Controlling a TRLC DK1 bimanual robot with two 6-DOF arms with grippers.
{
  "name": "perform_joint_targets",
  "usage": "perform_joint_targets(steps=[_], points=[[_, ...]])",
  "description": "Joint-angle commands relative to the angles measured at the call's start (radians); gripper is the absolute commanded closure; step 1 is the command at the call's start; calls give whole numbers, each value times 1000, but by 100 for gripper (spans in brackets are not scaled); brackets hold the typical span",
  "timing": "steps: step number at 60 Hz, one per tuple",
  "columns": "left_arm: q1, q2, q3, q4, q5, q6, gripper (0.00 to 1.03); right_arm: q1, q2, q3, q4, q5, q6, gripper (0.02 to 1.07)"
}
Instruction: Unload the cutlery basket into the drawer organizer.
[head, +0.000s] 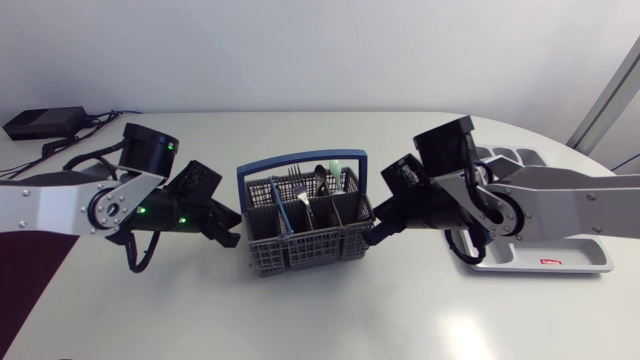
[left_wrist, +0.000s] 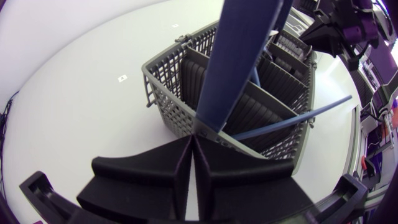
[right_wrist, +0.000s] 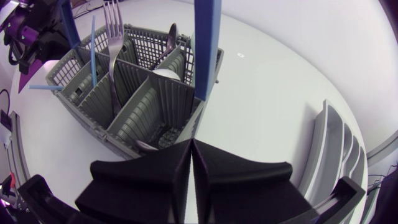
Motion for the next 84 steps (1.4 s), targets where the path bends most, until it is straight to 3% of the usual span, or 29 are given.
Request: perform_joint_targets(steps=[1,23,49,66,70,76,84], points=[[-43,71,77,30,34,-18,98,9,-19,-3,3,-31,-15,100],[-48,242,243,36,21,-18,97,1,21,43,12,-23,-9,99],[-49,80,102,35,18,-6,95,10,67,122,12,0,0,98],[-34,-14,33,13,12,10,92,9,-5,71,-10,38,0,96],[-26,-69,8,2,3,33,88,4,-63,43,-27,47,-1,85],[-11,-183,-26,-31,-2,79,77,1,-152,-3,-51,57,-12,58],[-23,-328,-84,-48,-2,152,61,4,-237,-49,-80,60,-32,38]])
